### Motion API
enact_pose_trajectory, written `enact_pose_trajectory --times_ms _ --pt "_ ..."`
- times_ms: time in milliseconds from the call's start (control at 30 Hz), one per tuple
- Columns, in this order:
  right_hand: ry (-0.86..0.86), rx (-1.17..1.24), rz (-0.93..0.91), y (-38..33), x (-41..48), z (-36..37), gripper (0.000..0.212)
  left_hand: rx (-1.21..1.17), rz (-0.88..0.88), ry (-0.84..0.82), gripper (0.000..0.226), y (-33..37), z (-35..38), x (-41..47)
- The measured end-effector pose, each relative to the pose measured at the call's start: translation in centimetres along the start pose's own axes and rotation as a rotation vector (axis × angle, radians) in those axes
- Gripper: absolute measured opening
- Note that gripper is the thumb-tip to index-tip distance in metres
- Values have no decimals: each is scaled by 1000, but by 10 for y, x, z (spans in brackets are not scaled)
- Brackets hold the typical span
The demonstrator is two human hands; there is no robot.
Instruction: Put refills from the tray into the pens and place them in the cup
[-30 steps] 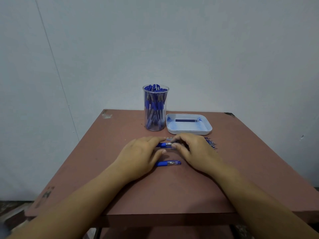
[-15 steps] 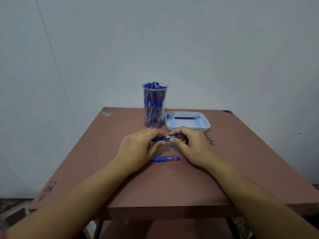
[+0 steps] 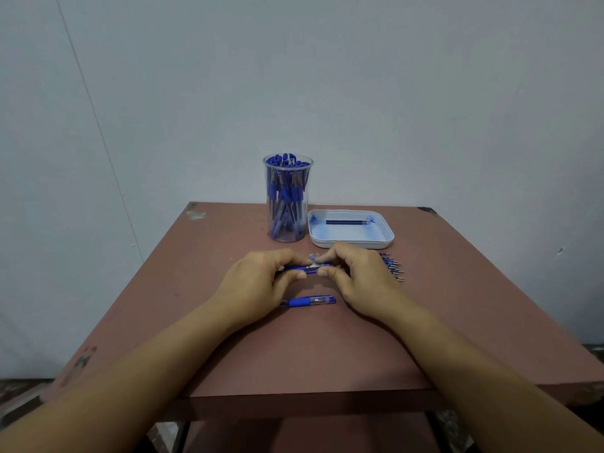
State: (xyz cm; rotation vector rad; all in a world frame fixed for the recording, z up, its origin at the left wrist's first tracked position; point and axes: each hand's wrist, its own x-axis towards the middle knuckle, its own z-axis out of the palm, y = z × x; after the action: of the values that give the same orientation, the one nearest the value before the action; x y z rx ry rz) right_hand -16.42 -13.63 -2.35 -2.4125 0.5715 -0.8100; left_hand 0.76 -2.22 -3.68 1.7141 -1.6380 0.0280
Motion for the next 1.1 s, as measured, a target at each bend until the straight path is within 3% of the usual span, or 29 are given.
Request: enact_pose_trajectory --times_ms 200,500,633,767,933,1100 --pt "17 -14 -73 -1 -1 -2 11 -74 -52 -44 28 -4 0 1" --pt "-8 7 -97 2 -3 -5 10 -101 -47 -126 19 3 -4 3" --pt "-26 32 -66 2 -2 -6 9 -91 -54 -104 15 2 -3 3" --pt "-66 94 32 2 0 -5 15 3 -56 -79 26 2 0 1" --pt "-15 273 169 14 1 -16 16 39 -101 45 15 -10 -13 -2" --pt "43 219 112 16 1 -18 16 89 -37 14 24 -14 -19 -3"
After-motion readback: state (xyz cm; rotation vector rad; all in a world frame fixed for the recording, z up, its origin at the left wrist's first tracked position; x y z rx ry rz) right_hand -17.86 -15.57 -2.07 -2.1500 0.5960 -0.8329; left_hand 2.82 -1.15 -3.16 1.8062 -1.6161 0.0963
